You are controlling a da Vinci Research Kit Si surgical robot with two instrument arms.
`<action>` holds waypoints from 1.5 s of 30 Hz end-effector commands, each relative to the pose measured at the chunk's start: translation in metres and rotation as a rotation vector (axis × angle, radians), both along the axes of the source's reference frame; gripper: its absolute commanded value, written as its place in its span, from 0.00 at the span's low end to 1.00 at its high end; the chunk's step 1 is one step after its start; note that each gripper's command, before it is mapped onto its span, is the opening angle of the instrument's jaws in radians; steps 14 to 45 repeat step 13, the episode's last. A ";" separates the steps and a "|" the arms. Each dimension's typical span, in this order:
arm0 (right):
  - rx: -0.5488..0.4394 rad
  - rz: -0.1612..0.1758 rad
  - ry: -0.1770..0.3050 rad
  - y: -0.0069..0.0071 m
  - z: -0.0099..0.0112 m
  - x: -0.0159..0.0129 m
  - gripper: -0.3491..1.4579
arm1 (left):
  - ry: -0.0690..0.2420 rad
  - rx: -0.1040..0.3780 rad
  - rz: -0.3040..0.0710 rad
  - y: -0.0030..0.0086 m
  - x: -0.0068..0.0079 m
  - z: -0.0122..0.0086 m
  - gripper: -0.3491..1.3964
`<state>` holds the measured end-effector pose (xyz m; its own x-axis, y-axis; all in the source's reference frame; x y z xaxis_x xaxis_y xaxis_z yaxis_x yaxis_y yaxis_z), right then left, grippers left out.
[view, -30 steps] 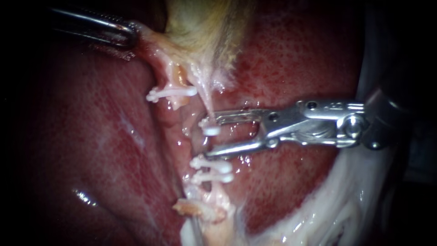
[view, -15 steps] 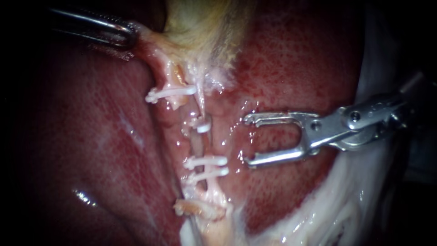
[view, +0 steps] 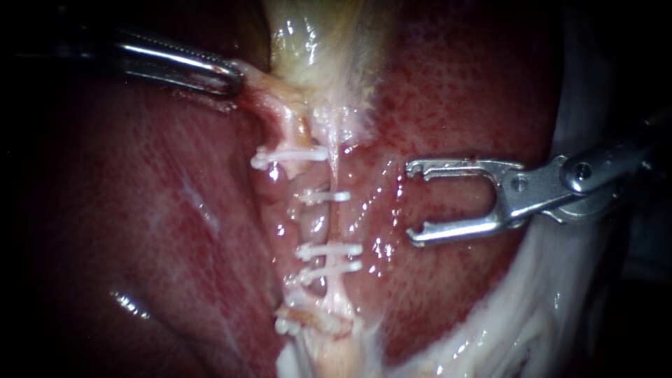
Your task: Going back third clip right tube
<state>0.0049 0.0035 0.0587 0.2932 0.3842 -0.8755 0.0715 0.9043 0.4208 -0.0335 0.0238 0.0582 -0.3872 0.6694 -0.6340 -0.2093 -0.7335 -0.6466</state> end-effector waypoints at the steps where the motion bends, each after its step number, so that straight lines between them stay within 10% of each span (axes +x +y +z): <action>1: 0.001 -0.004 -0.008 0.0000 0.0000 0.0000 0.47 | 0.002 0.005 0.002 0.0000 -0.0001 0.0003 0.00; 45: 0.003 -0.013 -0.009 -0.0001 -0.0003 0.0001 0.47 | 0.000 0.014 0.002 0.0001 0.0000 -0.0002 0.00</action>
